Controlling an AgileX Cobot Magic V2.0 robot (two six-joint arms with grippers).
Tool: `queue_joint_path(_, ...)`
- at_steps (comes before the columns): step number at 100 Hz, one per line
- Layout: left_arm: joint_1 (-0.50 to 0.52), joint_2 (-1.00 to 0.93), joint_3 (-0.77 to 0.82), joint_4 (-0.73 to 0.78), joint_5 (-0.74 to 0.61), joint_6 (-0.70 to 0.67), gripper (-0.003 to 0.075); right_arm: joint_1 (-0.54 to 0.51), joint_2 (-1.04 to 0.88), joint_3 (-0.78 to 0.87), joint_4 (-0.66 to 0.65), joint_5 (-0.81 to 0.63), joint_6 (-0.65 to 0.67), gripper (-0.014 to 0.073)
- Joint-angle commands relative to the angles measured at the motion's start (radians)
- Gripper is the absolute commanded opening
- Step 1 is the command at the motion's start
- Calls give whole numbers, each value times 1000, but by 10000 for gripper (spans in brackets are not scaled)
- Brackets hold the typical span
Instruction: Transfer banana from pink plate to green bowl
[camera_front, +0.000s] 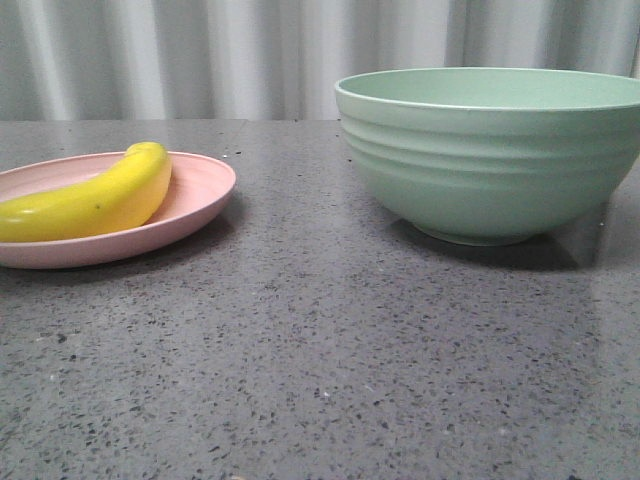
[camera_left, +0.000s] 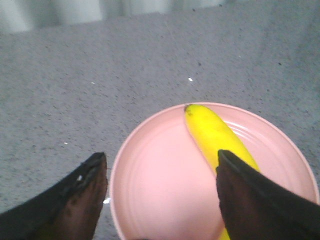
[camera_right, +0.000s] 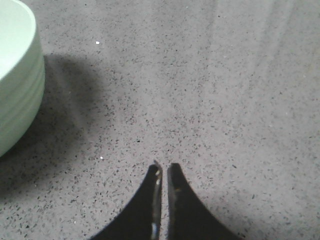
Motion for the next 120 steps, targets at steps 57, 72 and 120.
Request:
queue_joint_path(57, -151, 338, -262, -211, 355, 113, 439, -3, 14, -37, 3, -71, -5, -64)
queue_joint_path(72, -151, 372, -264, -211, 372, 115, 439, -3, 14, -37, 3, -71, -5, -64)
queue_joint_path(120, -151, 453, -264, -193, 389, 122, 406, -3, 14, -37, 5, -71, -5, -64)
